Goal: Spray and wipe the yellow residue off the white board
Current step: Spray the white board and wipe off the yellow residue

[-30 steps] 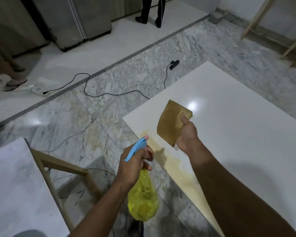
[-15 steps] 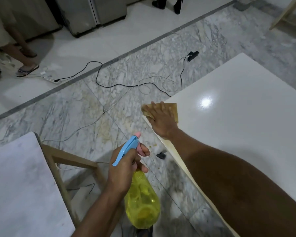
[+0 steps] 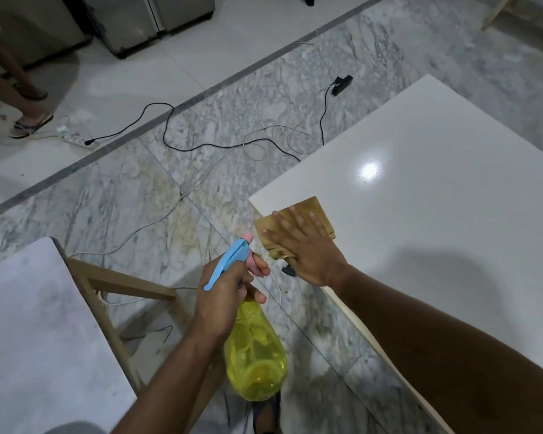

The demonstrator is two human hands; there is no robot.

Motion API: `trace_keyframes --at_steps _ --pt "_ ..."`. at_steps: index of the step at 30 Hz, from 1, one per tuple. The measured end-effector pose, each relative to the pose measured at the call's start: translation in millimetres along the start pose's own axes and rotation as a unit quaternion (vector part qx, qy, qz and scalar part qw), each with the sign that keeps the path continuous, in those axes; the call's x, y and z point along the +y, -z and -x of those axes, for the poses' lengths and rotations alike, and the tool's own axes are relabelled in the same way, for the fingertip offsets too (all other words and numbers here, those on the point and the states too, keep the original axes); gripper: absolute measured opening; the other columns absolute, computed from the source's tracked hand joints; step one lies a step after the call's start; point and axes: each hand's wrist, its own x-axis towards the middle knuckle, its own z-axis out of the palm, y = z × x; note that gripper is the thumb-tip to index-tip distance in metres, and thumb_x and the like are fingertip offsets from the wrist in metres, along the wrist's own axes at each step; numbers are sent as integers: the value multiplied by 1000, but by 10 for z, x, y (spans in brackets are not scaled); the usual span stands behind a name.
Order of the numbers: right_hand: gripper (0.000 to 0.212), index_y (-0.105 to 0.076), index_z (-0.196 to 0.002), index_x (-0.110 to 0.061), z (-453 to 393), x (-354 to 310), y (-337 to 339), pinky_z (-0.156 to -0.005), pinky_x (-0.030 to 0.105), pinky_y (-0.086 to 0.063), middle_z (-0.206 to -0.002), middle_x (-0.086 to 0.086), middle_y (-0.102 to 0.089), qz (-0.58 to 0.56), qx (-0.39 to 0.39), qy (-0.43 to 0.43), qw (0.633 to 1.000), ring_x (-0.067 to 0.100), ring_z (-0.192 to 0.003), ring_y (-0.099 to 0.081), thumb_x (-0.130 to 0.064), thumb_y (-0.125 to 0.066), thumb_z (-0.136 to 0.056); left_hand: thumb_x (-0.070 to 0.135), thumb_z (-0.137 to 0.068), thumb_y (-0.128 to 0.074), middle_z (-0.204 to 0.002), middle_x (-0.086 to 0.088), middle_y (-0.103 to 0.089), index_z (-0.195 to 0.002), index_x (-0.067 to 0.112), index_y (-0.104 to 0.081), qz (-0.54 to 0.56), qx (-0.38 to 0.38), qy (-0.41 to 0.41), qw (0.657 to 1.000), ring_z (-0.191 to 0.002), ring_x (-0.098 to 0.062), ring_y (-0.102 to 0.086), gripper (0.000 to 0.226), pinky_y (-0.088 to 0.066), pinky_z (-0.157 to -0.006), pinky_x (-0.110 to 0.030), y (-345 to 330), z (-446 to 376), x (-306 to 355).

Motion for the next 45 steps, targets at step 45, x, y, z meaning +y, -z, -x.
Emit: trace_keyframes --at_steps 45 --pt "52 -35 -155 -47 4697 96 -865 -122 61 -17 -171 -7 -17 -48 71 -74 994 31 -160 -5 -50 -39 -104 -13 -86 -36 -95 -23 -69 -80 -24 -55 -95 -177 -60 978 -76 -26 -63 23 -53 -51 -25 -2582 2616 -1028"
